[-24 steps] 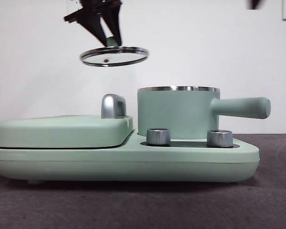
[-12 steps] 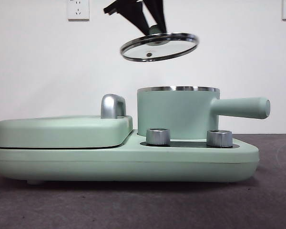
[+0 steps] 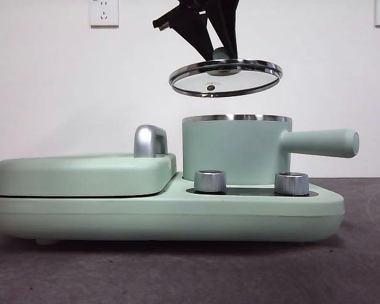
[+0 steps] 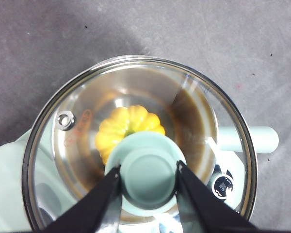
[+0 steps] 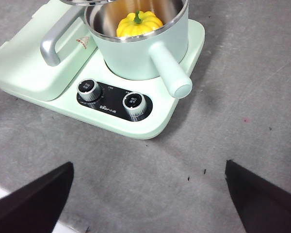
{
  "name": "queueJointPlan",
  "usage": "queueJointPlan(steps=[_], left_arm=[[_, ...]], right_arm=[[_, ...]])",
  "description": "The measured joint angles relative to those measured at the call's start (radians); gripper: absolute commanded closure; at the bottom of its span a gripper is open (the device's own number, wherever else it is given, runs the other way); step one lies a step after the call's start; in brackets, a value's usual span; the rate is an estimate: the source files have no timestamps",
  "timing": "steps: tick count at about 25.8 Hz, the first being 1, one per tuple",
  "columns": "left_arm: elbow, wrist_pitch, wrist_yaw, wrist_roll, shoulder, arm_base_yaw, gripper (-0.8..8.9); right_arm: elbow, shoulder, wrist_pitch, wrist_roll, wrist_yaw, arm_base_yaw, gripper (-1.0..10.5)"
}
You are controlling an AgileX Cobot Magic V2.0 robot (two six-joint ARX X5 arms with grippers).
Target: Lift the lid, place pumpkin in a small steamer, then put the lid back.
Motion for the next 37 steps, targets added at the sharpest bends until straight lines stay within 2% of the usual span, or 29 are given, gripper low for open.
queueJointPlan(steps=[7, 21, 37], left_arm=[[-0.002, 0.061, 0.0, 0.021, 0.007, -0.019, 8.06], [-0.003, 0.066, -0.001, 0.05, 0.104, -0.02, 8.06], [-0.003, 0.077, -0.022, 0.061, 0.108, -0.019, 8.06]], right_arm=[[0.0, 0.0, 0.0, 0.0, 0.003, 0.0, 4.5], [0.0, 0.0, 0.0, 0.0, 0.026, 0.0, 4.5], [0.0, 0.0, -0.011, 0.0, 0.026, 0.0, 4.5]])
